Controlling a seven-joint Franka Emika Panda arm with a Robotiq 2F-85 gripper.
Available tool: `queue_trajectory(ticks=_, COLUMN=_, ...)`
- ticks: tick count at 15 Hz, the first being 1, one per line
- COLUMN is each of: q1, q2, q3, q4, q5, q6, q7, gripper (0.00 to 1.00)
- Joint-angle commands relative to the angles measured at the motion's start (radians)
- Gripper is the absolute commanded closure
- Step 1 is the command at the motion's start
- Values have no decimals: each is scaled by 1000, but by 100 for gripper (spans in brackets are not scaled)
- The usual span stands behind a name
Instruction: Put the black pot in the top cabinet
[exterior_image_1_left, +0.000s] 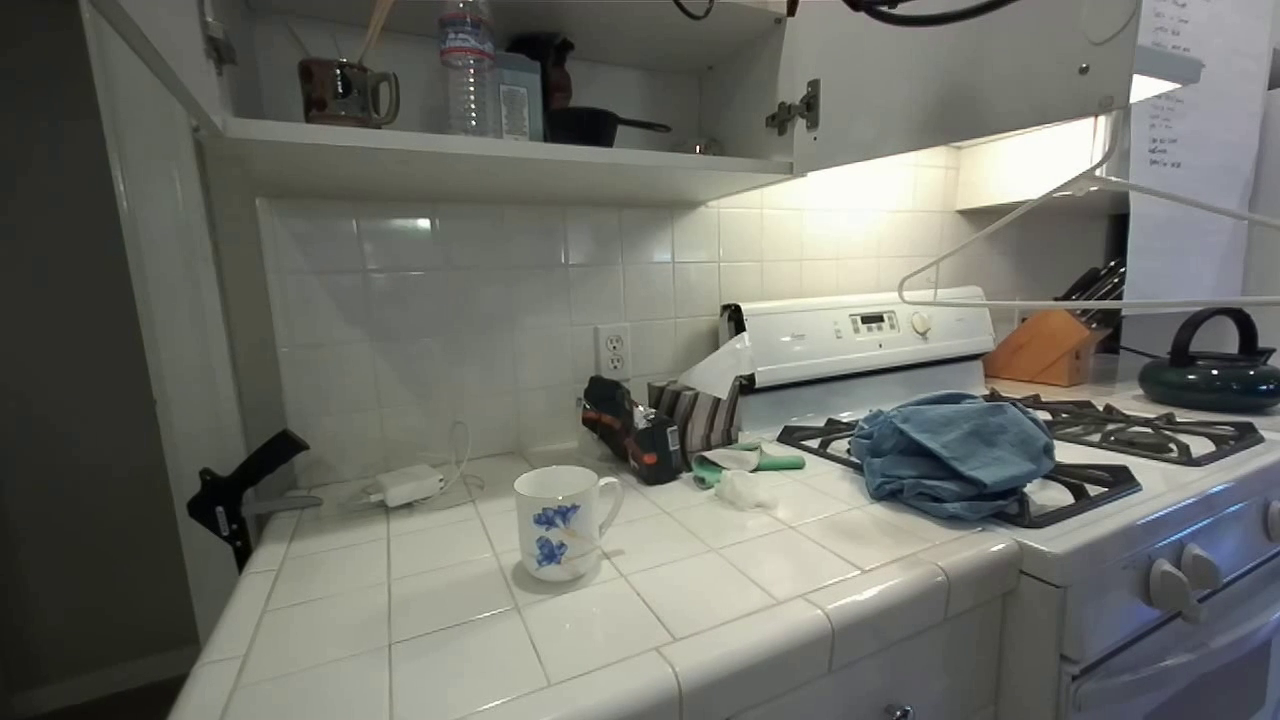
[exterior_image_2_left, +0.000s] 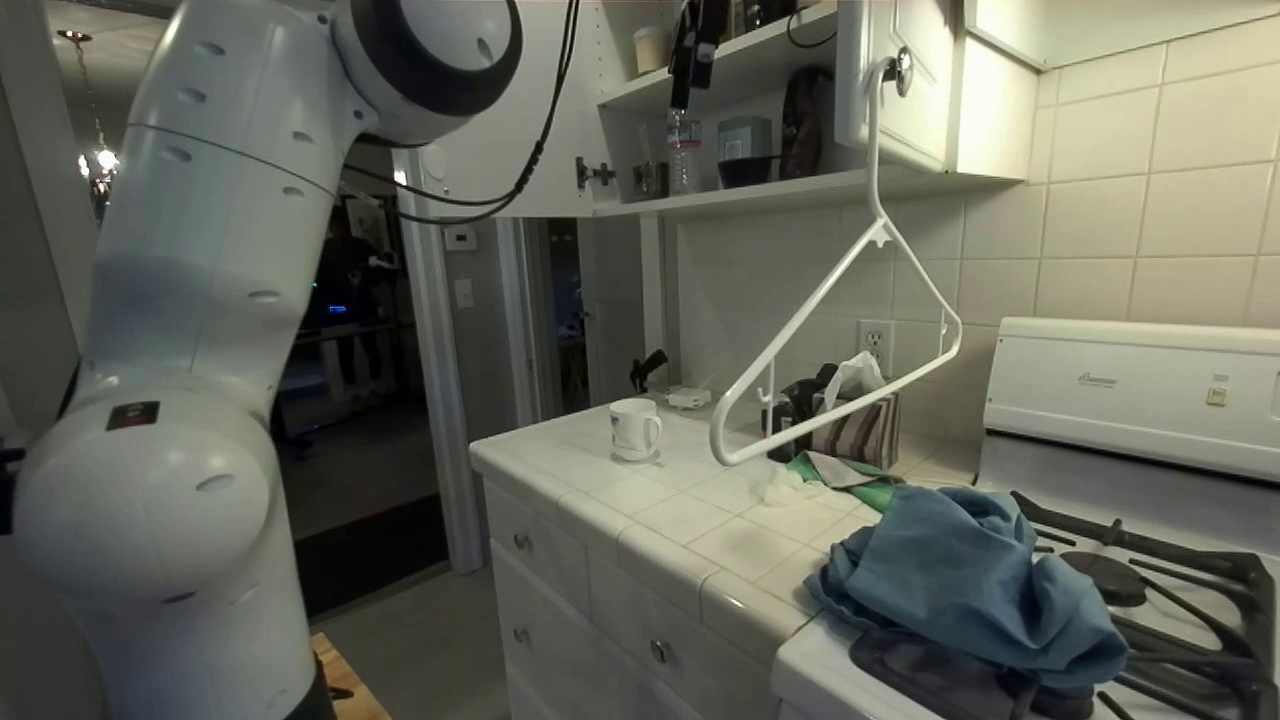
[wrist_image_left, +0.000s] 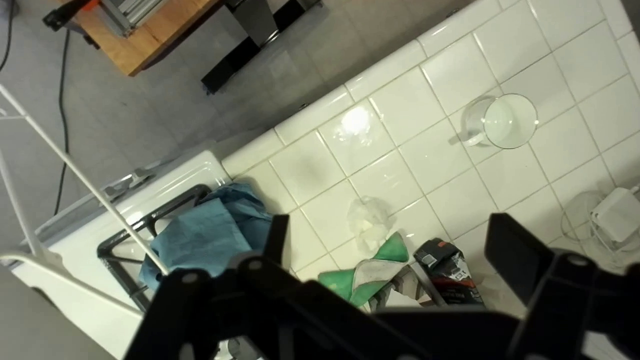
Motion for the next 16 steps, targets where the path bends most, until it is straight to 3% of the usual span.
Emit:
queue_trajectory(ticks=1, q1=121, q2=-22, q3=-8, q4=-65, q5=-120, q6=0, q7=-137, gripper=0)
queue_trajectory(ticks=2, q1=129, q2=-39, q3=30, q4=-99, q5=-135, q6=2, q7=-162, gripper=0)
queue_trajectory(ticks=4, q1=173, q2=-79, q3=41, q4=-170, q5=-166, q6=6, q7=-237, gripper=0)
queue_trajectory(ticks=7, q1=204, q2=-140, q3=26, q4=-264, q5=-190, q6=0, q7=-399, gripper=0)
queue_trajectory(ticks=13, q1=189, q2=-308, q3=52, q4=-556, q5=-256, q6=48, q7=-747, gripper=0)
queue_trajectory(ticks=16, q1=204, q2=-387, q3=60, q4=-686, q5=-305, q6=67, q7=-822, gripper=0)
